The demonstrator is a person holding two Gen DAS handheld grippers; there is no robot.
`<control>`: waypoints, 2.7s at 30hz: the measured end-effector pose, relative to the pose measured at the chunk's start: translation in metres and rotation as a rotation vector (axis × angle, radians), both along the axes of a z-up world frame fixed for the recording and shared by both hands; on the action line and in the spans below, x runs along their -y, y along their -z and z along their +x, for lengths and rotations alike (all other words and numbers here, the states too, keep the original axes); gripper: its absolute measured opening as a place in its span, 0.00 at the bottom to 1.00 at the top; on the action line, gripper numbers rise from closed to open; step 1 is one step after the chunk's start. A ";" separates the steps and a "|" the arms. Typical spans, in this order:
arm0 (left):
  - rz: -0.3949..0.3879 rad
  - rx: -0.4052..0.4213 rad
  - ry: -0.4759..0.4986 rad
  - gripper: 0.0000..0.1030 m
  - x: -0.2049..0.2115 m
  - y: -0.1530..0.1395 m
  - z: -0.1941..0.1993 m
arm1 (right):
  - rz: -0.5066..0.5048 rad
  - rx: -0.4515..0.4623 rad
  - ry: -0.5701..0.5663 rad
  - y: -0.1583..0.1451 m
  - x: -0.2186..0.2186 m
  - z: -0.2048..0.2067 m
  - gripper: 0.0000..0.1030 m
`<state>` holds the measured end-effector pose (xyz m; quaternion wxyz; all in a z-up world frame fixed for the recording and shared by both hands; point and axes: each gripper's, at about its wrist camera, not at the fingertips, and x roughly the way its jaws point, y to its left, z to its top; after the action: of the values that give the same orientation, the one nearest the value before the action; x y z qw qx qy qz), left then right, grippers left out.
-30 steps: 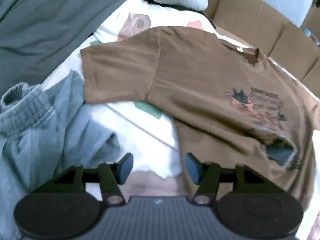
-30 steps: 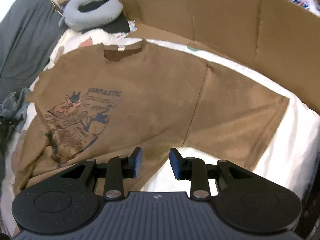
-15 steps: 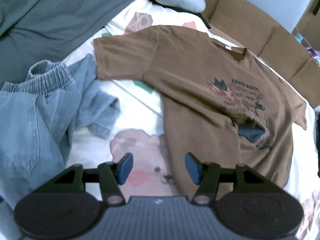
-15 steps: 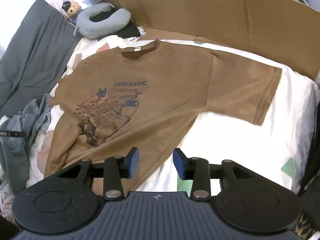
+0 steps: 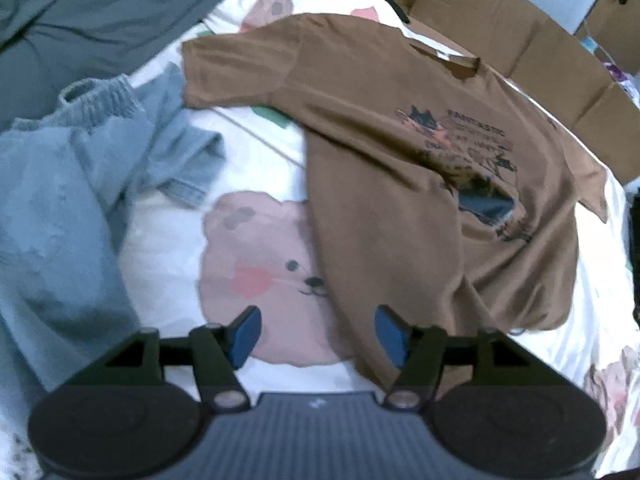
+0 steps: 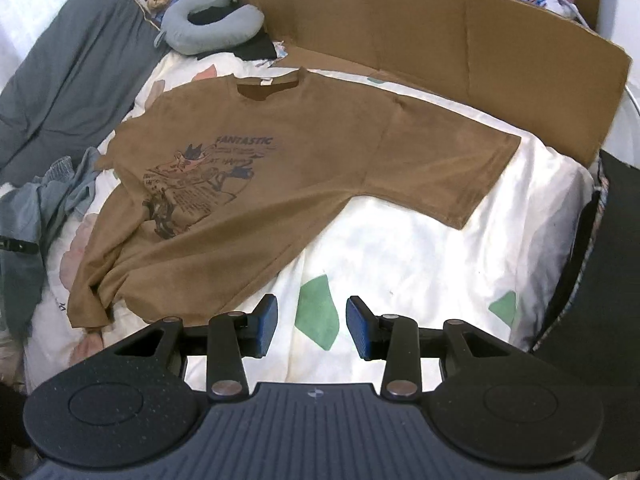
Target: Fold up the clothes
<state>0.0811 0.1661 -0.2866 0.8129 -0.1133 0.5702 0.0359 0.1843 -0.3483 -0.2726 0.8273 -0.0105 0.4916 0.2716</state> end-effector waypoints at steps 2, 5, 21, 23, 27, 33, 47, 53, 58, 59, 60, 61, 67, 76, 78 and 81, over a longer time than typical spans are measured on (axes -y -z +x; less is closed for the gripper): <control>-0.009 -0.007 0.004 0.64 0.003 0.009 0.001 | 0.010 -0.010 0.015 0.008 0.003 -0.005 0.44; -0.059 0.007 -0.015 0.64 0.004 0.021 -0.001 | 0.046 -0.019 0.073 0.026 0.004 -0.016 0.44; -0.239 -0.042 -0.142 0.64 0.022 0.080 -0.023 | 0.171 -0.118 -0.035 0.109 -0.101 -0.050 0.44; -0.268 -0.055 -0.161 0.63 0.025 0.086 -0.030 | 0.175 -0.119 -0.058 0.115 -0.114 -0.051 0.44; -0.323 -0.066 -0.173 0.63 0.031 0.096 -0.038 | 0.198 -0.134 -0.049 0.129 -0.123 -0.052 0.44; -0.388 -0.048 -0.226 0.56 0.032 0.105 -0.041 | 0.272 -0.103 -0.005 0.136 -0.129 -0.054 0.43; -0.365 0.007 -0.234 0.04 0.033 0.094 -0.039 | 0.306 -0.093 0.068 0.130 -0.134 -0.047 0.01; -0.294 0.106 -0.249 0.04 0.012 0.049 -0.037 | 0.283 -0.048 0.067 0.096 -0.124 -0.049 0.01; -0.251 0.195 -0.242 0.04 -0.002 0.012 -0.027 | 0.266 -0.008 0.059 0.061 -0.105 -0.049 0.01; -0.244 0.209 -0.242 0.04 -0.005 0.005 -0.025 | 0.261 0.002 0.056 0.054 -0.102 -0.050 0.01; -0.236 0.223 -0.241 0.04 -0.008 -0.002 -0.023 | 0.257 0.010 0.055 0.048 -0.099 -0.050 0.01; -0.229 0.234 -0.239 0.04 -0.010 -0.007 -0.020 | 0.253 0.019 0.054 0.042 -0.095 -0.050 0.01; -0.217 0.284 -0.210 0.04 -0.015 -0.037 -0.015 | 0.261 0.036 0.087 0.005 -0.078 -0.047 0.01; -0.177 0.308 -0.118 0.03 -0.008 -0.068 -0.011 | 0.228 0.066 0.088 -0.022 -0.062 -0.046 0.00; -0.157 0.311 -0.107 0.03 -0.009 -0.071 -0.008 | 0.216 0.066 0.086 -0.021 -0.059 -0.042 0.00; -0.089 0.298 -0.102 0.02 -0.013 -0.073 -0.005 | 0.183 0.074 0.100 -0.018 -0.057 -0.035 0.00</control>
<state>0.0765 0.1789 -0.2139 0.8798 -0.1820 0.4378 0.0346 0.1489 -0.2917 -0.2550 0.8550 0.0797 0.4336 0.2732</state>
